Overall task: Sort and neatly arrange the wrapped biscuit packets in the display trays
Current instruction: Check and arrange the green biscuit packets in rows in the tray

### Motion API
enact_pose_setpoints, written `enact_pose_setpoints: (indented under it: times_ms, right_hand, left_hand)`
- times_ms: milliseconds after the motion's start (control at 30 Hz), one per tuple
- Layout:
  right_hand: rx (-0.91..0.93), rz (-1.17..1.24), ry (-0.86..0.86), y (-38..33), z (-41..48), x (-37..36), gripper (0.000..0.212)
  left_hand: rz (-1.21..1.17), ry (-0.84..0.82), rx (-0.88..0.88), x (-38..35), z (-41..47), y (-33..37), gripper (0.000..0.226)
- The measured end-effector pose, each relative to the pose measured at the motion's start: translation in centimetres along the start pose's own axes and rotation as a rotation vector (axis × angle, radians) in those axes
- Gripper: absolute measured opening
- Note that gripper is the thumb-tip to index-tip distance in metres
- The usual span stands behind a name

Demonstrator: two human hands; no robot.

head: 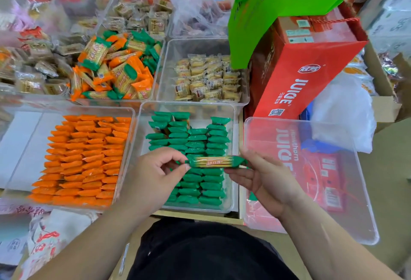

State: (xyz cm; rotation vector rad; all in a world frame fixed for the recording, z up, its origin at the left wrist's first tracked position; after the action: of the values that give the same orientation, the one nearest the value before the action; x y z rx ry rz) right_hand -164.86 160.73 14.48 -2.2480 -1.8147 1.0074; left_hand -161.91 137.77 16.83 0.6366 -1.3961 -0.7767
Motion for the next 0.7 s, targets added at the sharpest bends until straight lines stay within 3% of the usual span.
enact_pose_setpoints:
  times_ms: [100, 200, 300, 500, 700]
  right_hand:
    - [0.037, 0.002, 0.1, -0.7, 2.3, -1.1, 0.009]
    - [0.073, -0.002, 0.183, -1.9, 4.8, -2.5, 0.032]
    - [0.171, -0.118, 0.285, -3.9, 7.1, -3.6, 0.043]
    - [0.521, -0.789, 0.59, -7.6, 11.7, -5.5, 0.032]
    - [0.62, -1.345, 0.609, -5.6, 16.0, -8.0, 0.028]
  left_hand:
    - [0.07, -0.011, -0.127, 0.2, 1.3, -1.3, 0.026]
    - [0.147, -0.038, -0.142, 0.1, 2.5, -4.5, 0.025]
    - [0.217, -0.177, -0.002, 0.0, 3.0, -9.0, 0.039]
    - [0.659, -0.513, -0.021, 0.4, -0.4, -16.0, 0.059]
    - [0.757, -0.57, -0.161, -0.7, -1.8, -16.8, 0.074]
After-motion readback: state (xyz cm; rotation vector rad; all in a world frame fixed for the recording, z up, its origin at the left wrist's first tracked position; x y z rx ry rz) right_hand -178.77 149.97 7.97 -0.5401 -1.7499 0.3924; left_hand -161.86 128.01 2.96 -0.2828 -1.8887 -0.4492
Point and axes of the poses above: each hand's wrist, its own z-axis towards the middle knuckle, its own x-axis out of the back of the hand, y = z × x, the point moved 3 cm from there along z, towards the middle knuckle, and after that the axes turned 14 degrees about -x, right-handed, at the moved point
